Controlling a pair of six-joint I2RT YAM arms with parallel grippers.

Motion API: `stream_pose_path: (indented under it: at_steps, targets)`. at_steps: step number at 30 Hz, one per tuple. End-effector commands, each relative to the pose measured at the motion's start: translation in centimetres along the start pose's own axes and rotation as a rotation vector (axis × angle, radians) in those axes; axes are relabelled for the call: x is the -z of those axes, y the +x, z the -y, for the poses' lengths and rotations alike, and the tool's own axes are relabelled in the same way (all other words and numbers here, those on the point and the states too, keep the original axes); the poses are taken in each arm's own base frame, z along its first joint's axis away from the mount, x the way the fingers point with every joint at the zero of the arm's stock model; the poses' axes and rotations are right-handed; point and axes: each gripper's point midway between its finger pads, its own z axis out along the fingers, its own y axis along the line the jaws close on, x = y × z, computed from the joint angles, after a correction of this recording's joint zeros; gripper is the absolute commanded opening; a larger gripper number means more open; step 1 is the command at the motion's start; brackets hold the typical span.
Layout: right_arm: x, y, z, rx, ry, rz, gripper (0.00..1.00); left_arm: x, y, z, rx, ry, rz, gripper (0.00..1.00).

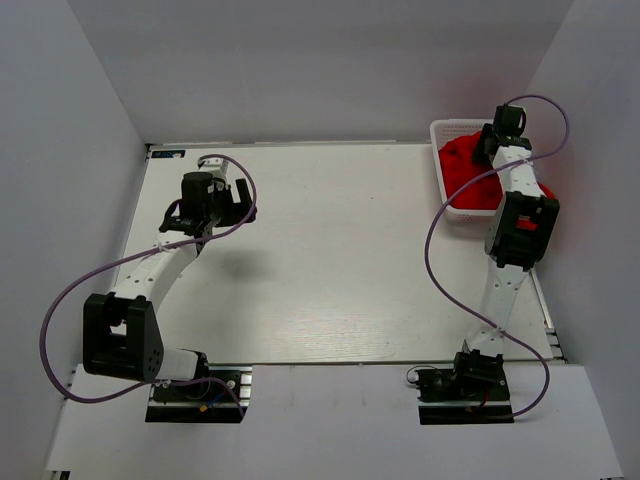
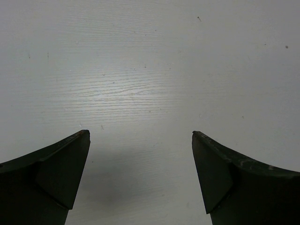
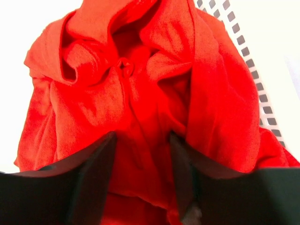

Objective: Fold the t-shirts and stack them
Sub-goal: Grab crumpled tshirt from bin with the right arm

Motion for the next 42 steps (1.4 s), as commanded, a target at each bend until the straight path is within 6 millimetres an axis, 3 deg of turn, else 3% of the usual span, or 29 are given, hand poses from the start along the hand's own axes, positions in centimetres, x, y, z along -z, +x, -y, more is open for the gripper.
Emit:
stream_pose_path:
  at_steps: [1,3,4,6,10,11,13,14,16,18,28,30,35,42]
  targets:
    - [-1.1,-1.8,-0.1,-0.035,-0.005,0.07,0.53,0.3,-1.4,0.4,0.002,0.0,0.038,1.0]
    - [-1.4,-2.0,-0.2,-0.047,-0.004,0.08,0.44,0.3,-1.4,0.4,0.002,0.0,0.038,1.0]
    - [-1.6,-2.0,-0.1,-0.054,0.0,0.083,0.25,0.3,-1.5,0.2,0.003,-0.009,0.041,1.0]
    - [-1.5,-3.1,-0.3,-0.073,0.001,0.125,0.0,0.3,-1.5,0.2,0.003,-0.009,0.041,1.0]
    - [1.0,-7.2,-0.2,-0.097,-0.003,0.224,0.0,0.3,-1.7,0.3,0.011,-0.006,0.051,1.0]
    - [3.1,-9.4,-0.4,-0.099,-0.022,0.282,0.0,0.3,-1.7,0.5,0.011,0.003,0.049,1.0]
    - [4.7,-11.3,-0.6,-0.104,-0.047,0.334,0.0,0.2,-1.5,0.6,0.01,0.014,0.049,1.0]
    - [7.5,-13.6,-0.6,-0.108,-0.067,0.394,0.0,0.2,-1.7,0.6,0.009,0.016,0.058,1.0]
    - [9.6,-15.6,-0.7,-0.117,-0.083,0.46,0.0,0.4,-1.8,0.8,0.008,0.028,0.066,1.0]
    - [13.7,-18.8,-0.4,-0.13,-0.091,0.562,0.0,0.7,-1.9,1.1,0.016,0.04,0.075,1.0]
    - [28.0,-28.0,-1.2,-0.185,-0.259,0.916,0.0,1.2,-2.5,1.3,0.012,0.05,0.112,1.0]
    - [31.8,-30.1,-1.4,-0.207,-0.304,1.014,0.0,1.2,-2.7,1.4,0.02,0.053,0.121,1.0]
    - [39.1,-33.1,-2.1,-0.216,-0.428,1.201,0.0,1.3,-3.1,1.7,0.019,0.064,0.127,1.0]
    - [48.0,-34.8,-2.3,-0.292,-0.599,1.416,0.0,1.5,-3.9,2.2,0.015,0.088,0.149,1.0]
